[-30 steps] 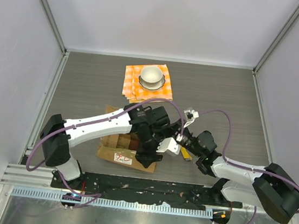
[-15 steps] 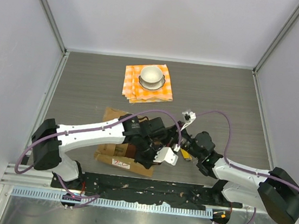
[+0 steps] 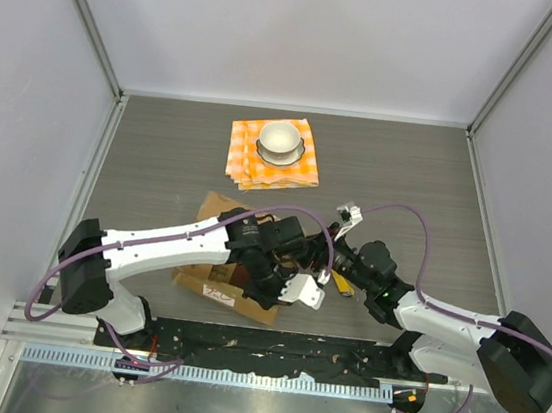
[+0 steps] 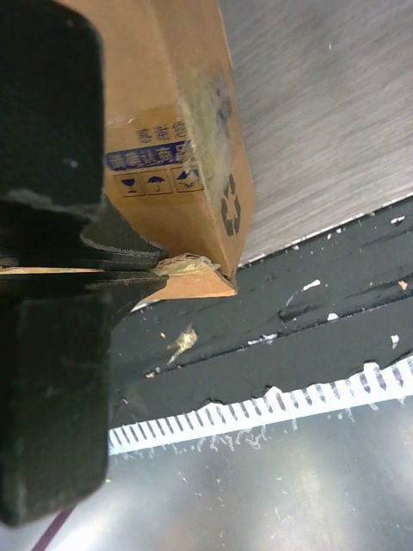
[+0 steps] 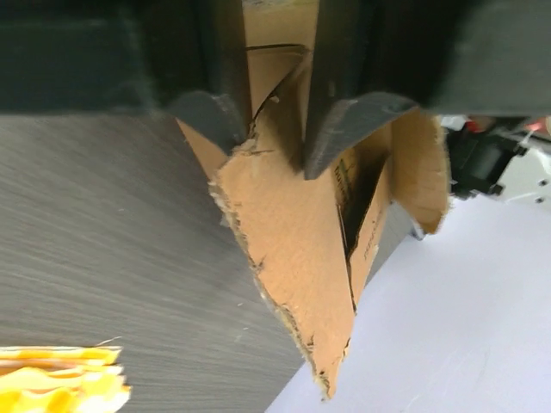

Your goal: Unpack the express box

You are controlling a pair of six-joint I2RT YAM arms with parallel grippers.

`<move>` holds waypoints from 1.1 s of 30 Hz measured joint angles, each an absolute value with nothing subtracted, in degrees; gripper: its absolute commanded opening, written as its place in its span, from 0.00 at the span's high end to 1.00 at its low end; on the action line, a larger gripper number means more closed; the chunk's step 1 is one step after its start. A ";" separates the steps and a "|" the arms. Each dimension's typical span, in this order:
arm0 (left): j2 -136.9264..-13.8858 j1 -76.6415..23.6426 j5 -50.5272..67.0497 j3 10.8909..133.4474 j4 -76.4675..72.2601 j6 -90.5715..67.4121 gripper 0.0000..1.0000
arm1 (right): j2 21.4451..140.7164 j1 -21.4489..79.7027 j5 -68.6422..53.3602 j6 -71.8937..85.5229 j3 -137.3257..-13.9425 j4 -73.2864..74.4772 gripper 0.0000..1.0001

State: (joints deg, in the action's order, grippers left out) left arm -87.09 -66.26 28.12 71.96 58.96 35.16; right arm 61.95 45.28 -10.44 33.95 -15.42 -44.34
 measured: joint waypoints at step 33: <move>-70.02 -68.10 -1.08 56.80 50.96 35.92 0.91 | 55.11 45.78 22.44 39.16 -22.26 -10.02 0.99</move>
State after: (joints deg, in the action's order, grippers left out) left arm -70.02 -68.10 -1.08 56.80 50.96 35.92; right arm 55.11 45.78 22.44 39.16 -22.26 -10.02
